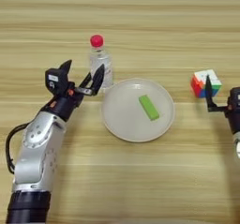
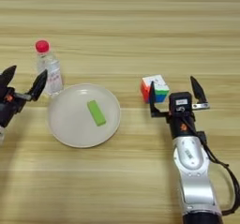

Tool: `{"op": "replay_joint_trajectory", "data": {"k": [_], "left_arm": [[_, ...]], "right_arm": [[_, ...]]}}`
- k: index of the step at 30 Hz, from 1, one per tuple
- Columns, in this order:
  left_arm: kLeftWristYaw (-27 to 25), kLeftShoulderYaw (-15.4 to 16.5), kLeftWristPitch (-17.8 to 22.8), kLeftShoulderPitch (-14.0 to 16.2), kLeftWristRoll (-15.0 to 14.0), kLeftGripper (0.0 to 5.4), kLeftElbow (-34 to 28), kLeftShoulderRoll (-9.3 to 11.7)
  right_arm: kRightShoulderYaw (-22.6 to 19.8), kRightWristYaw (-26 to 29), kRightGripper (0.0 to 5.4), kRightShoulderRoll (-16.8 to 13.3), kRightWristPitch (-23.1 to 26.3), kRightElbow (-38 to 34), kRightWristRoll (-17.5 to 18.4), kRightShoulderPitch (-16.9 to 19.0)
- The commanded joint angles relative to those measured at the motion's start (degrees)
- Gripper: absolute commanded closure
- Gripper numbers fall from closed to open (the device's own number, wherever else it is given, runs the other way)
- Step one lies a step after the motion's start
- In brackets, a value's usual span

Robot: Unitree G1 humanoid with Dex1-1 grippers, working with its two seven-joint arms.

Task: Move the objects on the table

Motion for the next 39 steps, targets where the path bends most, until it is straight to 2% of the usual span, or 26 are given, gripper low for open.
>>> {"op": "replay_joint_trajectory", "data": {"k": [1,5,10,21,39], "left_arm": [[-1.09,-1.0,2.62,-2.37,0.18,0.0,1.3,0.9],[-1.71,-1.96,3.96,-3.16,1.27,0.0,1.69,1.6],[-1.75,-1.82,5.03,-4.13,1.17,0.0,2.65,1.79],[-1.47,-1.93,4.63,-5.82,1.98,0.0,3.94,2.08],[-0.82,-2.9,3.99,-8.08,3.37,0.0,5.74,0.55]], "right_arm": [[0.5,-0.72,0.05,0.38,-1.07,1.19,-0.87,-1.29],[1.02,-1.02,0.05,0.83,-1.64,1.14,-1.57,-1.23],[1.46,-1.46,0.05,1.2,-1.62,-0.06,-1.86,-0.78],[1.83,-1.66,0.05,1.84,-1.53,-1.24,-2.12,-0.42],[1.86,-1.61,0.05,2.14,-1.6,-1.94,-2.01,-0.2]]}}
